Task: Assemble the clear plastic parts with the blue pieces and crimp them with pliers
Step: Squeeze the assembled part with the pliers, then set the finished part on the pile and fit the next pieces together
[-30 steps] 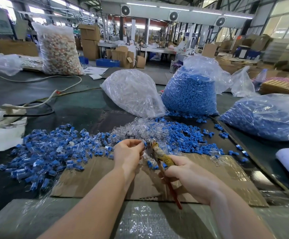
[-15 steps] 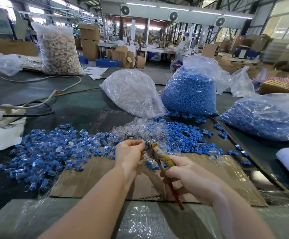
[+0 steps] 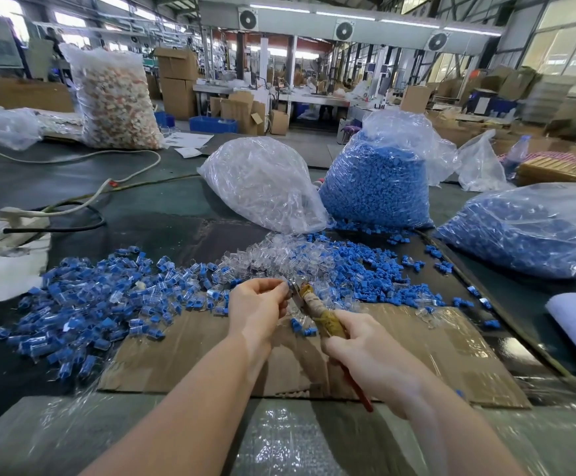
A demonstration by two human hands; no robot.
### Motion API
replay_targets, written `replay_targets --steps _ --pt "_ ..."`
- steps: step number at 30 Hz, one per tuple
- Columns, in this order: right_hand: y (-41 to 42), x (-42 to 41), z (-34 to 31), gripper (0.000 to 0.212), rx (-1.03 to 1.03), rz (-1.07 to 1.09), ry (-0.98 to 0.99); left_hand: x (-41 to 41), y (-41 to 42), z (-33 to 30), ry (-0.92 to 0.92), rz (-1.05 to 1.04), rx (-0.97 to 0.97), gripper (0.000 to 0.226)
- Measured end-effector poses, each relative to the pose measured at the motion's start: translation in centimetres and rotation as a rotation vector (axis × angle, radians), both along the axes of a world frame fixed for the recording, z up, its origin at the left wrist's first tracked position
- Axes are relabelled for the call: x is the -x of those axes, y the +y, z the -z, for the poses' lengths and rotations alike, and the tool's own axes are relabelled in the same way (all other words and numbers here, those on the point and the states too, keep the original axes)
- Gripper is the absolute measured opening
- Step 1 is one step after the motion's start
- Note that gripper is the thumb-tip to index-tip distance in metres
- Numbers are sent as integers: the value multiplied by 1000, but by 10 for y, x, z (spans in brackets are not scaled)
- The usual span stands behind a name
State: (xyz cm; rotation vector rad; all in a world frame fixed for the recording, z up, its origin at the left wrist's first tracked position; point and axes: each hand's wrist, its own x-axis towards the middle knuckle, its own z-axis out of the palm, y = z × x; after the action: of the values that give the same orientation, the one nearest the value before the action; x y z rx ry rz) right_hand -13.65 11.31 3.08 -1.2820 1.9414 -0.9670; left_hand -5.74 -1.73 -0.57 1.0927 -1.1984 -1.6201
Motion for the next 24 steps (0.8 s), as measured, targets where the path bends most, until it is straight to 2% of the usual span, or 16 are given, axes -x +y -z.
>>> replay_targets --steps 4,7,9,11,14,16,19,21,24 --pt "2 3 3 27 90 91 -167 -11 -5 3 -47 -44 75 6" --pt "1 18 18 38 84 261 91 -32 -16 6 -417 -145 419 5" --pt "3 30 26 40 -15 359 308 -50 -26 8 -708 -224 602 9" --pt "5 38 30 35 -136 447 472 -65 -37 13 -922 -275 670 16" --pt "9 41 35 44 -255 541 605 -77 -48 19 -1081 -280 673 23" --pt "9 42 39 55 -292 573 666 -76 -50 20 -1111 -289 705 25" --pt "7 42 46 61 -309 577 721 -69 -45 21 -1075 -302 764 28" --pt "7 40 49 62 -314 574 750 -60 -37 20 -946 -247 824 26" --pt "8 37 51 61 -307 576 780 -43 -19 21 -761 -58 899 20"
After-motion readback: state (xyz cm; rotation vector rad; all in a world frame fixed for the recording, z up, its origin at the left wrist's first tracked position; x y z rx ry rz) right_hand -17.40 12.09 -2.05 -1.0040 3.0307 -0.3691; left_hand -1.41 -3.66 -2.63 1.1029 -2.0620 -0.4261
